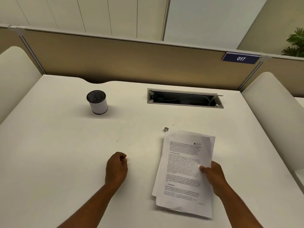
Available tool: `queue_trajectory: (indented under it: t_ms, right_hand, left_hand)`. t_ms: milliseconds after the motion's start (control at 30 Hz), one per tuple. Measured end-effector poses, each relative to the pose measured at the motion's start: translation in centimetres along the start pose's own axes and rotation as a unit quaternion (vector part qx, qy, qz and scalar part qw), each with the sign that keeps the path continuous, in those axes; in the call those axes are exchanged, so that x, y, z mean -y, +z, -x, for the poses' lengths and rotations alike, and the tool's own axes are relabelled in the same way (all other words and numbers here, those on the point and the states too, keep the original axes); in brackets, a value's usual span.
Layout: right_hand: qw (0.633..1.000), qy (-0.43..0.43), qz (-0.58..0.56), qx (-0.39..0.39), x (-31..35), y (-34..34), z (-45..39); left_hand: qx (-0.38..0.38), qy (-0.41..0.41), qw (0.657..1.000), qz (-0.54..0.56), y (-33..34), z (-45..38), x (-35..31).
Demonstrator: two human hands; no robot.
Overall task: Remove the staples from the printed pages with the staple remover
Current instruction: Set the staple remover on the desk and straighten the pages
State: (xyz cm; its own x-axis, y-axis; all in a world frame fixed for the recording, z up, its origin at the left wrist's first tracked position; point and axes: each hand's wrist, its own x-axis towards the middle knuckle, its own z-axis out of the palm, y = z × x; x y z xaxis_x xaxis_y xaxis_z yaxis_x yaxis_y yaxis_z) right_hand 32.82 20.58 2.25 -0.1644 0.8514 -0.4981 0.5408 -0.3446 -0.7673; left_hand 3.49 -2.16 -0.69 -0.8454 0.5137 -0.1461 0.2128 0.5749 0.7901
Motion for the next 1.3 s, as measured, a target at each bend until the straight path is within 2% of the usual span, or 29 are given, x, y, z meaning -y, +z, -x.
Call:
queue_trajectory:
  t_ms: [200,333,433,533,600,667,800,1067,1167,1300]
  right_hand:
    - [0.982,-0.012,0.171,-0.077,-0.7,1.1,0.6]
    - [0.951,-0.008,0.257,-0.172,0.8,2.3,1.1]
    - [0.935,-0.095,0.261,-0.219,3.1,4.2,0.9]
    - [0.935,-0.231,0.223,-0.152,6.1,6.9,-0.2]
    - [0.922,-0.276,0.255,-0.096,8.3,8.8,-1.6]
    - [0.898,-0.286,0.327,-0.064,10.4,10.6,-3.5]
    - [0.863,-0.242,0.441,-0.042,12.6,12.7,-7.1]
    - [0.819,-0.223,0.524,-0.071,12.7,14.5,-9.6]
    - [0.792,-0.254,0.551,-0.068,13.1,15.7,-9.6]
    - [0.723,-0.368,0.584,-0.035,13.2,19.2,-7.8]
  left_hand:
    - [-0.002,0.051,0.997,-0.054,-0.2,-0.5,0.5]
    - [-0.002,0.113,0.976,-0.188,-0.3,-0.8,1.2]
    - [-0.015,0.159,0.964,-0.214,-0.6,-1.3,2.6]
    - [-0.006,0.188,0.954,-0.235,-1.4,-1.5,4.6]
    - [-0.004,0.207,0.943,-0.259,-2.2,-1.6,6.1]
    - [0.002,0.213,0.938,-0.273,-3.0,-1.9,7.3]
    - [0.011,0.202,0.935,-0.291,-4.3,-2.3,8.9]
    - [0.007,0.200,0.941,-0.271,-4.0,-2.5,8.9]
    - [0.000,0.200,0.941,-0.273,-4.0,-2.4,8.9]
    - [0.002,0.198,0.940,-0.278,-3.9,-2.3,9.1]
